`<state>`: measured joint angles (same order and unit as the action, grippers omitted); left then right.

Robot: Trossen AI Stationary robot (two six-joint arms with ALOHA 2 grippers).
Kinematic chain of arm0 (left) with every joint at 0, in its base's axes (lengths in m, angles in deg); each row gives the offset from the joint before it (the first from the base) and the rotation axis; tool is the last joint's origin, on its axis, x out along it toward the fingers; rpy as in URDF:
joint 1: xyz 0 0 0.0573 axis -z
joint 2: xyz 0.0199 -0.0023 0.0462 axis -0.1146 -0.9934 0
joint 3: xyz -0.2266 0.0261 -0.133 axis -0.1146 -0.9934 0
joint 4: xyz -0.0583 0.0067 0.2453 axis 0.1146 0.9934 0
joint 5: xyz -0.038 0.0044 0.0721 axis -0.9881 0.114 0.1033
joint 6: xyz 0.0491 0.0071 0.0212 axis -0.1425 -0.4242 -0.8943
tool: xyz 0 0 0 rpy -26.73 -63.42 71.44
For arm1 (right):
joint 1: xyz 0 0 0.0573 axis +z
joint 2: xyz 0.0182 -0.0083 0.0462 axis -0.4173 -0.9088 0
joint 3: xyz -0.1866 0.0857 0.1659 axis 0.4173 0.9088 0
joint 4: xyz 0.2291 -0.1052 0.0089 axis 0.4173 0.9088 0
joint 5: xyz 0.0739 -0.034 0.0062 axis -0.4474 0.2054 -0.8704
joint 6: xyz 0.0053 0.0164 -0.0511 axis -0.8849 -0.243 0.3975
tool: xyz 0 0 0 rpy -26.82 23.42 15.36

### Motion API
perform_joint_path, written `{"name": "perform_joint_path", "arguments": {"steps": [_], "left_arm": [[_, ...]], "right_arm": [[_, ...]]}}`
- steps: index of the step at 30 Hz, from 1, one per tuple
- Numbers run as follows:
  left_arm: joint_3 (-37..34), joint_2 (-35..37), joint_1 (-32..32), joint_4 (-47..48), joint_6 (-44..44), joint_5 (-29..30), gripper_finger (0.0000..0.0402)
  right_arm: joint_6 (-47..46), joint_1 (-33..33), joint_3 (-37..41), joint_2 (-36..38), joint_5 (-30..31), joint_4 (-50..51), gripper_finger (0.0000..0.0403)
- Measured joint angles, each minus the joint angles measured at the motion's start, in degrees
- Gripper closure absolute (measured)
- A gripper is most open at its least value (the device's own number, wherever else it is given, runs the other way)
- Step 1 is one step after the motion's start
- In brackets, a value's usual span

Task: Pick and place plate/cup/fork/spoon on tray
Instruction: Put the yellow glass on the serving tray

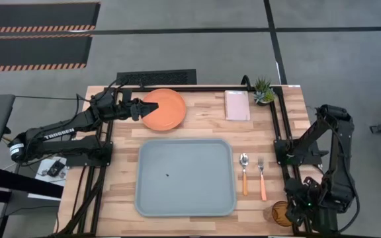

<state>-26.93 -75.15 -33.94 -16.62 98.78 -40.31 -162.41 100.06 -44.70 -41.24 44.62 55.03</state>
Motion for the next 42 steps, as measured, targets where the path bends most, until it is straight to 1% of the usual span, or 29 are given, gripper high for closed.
{"name": "perform_joint_path", "arguments": {"steps": [3,12,18,20,24,27,33,38,40,42], "left_arm": [[0.0,0.0,0.0,0.0,0.0,0.0,0.0162],[0.0,0.0,0.0,0.0,0.0,0.0,0.0161],[0.0,0.0,0.0,0.0,0.0,0.0,0.0161],[0.0,0.0,0.0,0.0,0.0,0.0,0.0162],[0.0,0.0,0.0,0.0,0.0,0.1,0.0161],[0.0,0.0,0.0,0.0,0.0,0.1,0.0162],[0.0,0.0,0.0,0.1,0.0,0.1,0.0161],[0.0,0.0,0.0,0.1,0.0,0.1,0.0161],[0.0,0.0,0.0,0.1,0.0,0.1,0.0161],[0.0,0.0,0.0,0.1,0.0,0.1,0.0161]], "right_arm": [[0.1,0.0,0.0,-0.8,-1.0,0.0,0.0153],[0.1,-0.7,0.0,-1.7,-1.2,0.3,0.0156],[0.9,-1.7,2.0,-1.7,-1.8,-2.0,0.0178],[2.0,-2.1,3.0,-1.7,-2.8,-3.5,0.0186],[3.2,-3.2,3.4,-1.7,-5.0,-2.9,0.0202],[4.6,-3.9,3.5,-1.7,-6.3,-2.6,0.0229],[6.6,-4.7,3.5,-1.7,-7.7,-2.4,0.0319],[6.6,-5.1,3.4,-1.6,-8.6,-2.4,0.0379],[6.6,-5.5,3.4,-1.6,-8.6,-2.4,0.0392],[6.8,-5.9,3.4,-1.6,-8.6,-2.4,0.039]]}}
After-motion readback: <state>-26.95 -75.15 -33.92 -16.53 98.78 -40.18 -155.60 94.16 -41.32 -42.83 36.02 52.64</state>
